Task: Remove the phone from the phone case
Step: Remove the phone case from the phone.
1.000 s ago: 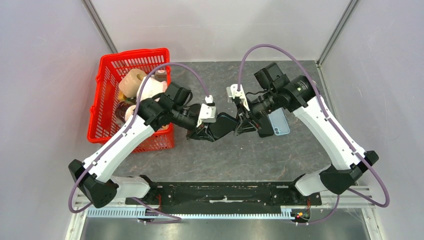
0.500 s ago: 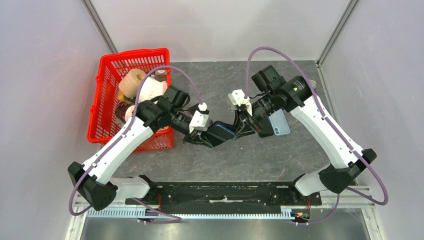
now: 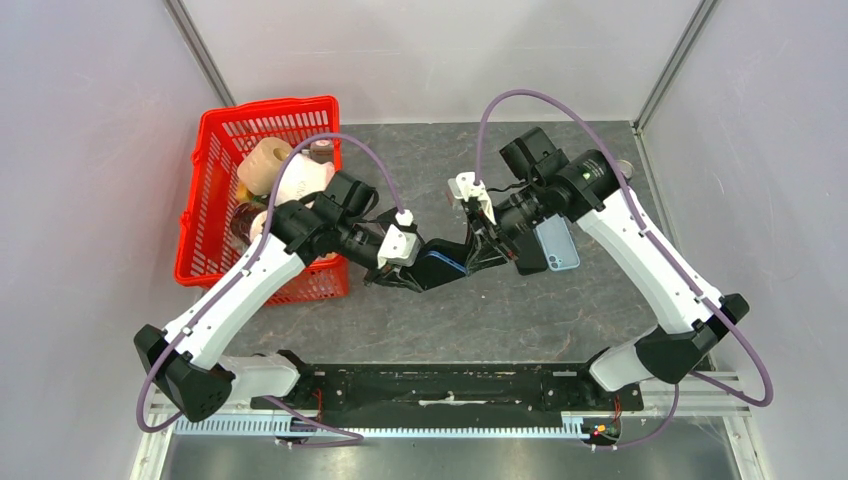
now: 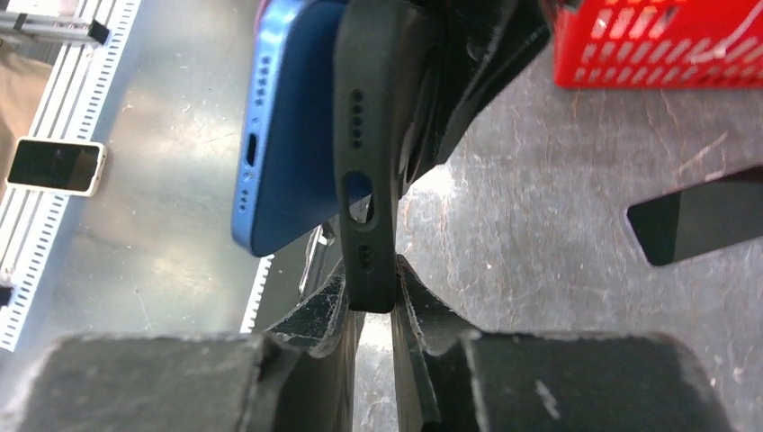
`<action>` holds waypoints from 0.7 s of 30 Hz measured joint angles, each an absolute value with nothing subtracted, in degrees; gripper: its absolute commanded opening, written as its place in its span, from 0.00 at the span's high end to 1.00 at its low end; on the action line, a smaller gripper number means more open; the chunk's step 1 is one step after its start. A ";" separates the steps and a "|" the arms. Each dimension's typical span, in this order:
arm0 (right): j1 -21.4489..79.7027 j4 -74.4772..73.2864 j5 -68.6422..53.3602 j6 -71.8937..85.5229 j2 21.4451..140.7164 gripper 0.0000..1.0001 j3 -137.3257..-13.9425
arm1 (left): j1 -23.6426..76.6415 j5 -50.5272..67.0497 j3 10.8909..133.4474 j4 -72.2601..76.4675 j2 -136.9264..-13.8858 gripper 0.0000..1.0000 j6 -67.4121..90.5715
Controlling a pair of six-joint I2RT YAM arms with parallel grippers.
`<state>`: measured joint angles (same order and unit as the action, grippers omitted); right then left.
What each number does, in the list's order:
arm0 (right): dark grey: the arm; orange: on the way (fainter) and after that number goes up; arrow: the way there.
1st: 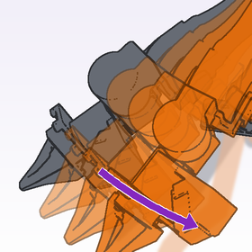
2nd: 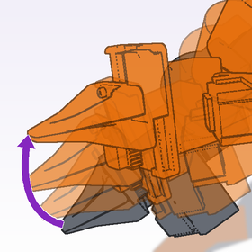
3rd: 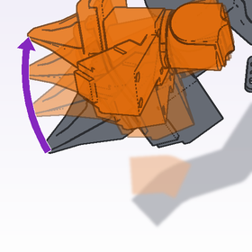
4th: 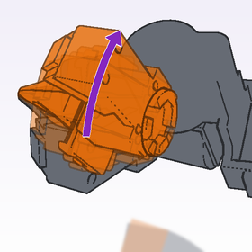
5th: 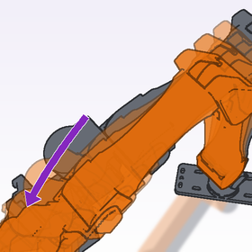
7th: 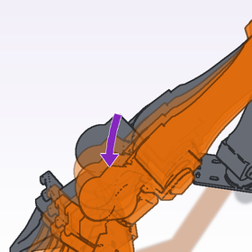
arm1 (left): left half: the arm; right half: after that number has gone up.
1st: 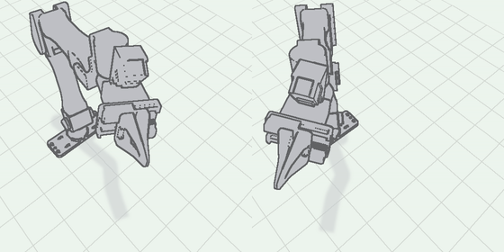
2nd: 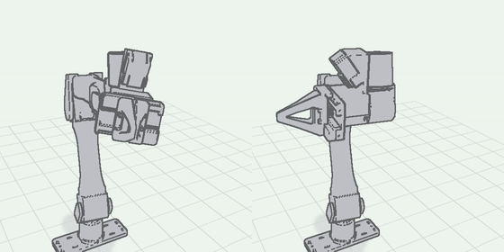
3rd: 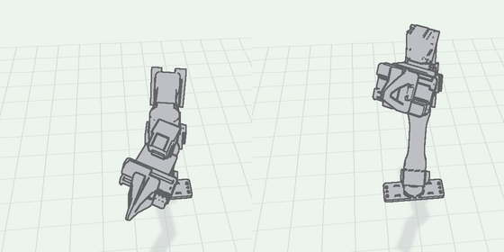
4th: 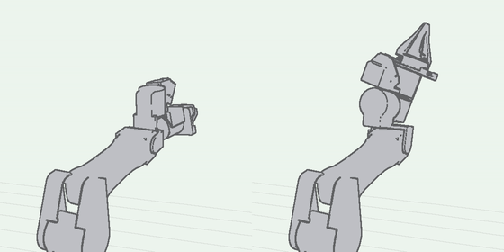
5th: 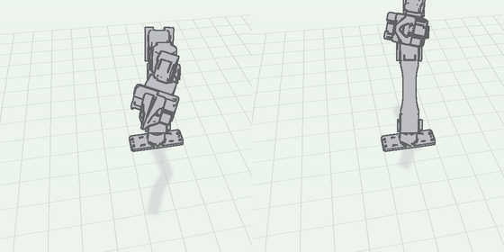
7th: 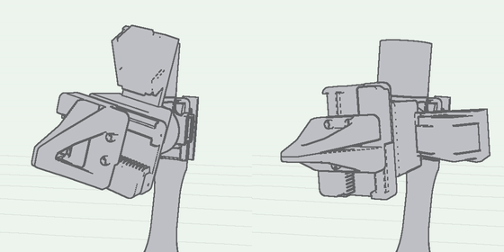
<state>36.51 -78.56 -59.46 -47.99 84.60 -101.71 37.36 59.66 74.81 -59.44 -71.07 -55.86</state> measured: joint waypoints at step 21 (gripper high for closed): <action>34.50 -70.70 -43.31 -24.58 89.73 0.51 -98.76 | 37.19 42.02 69.41 -52.23 -69.17 0.98 -48.58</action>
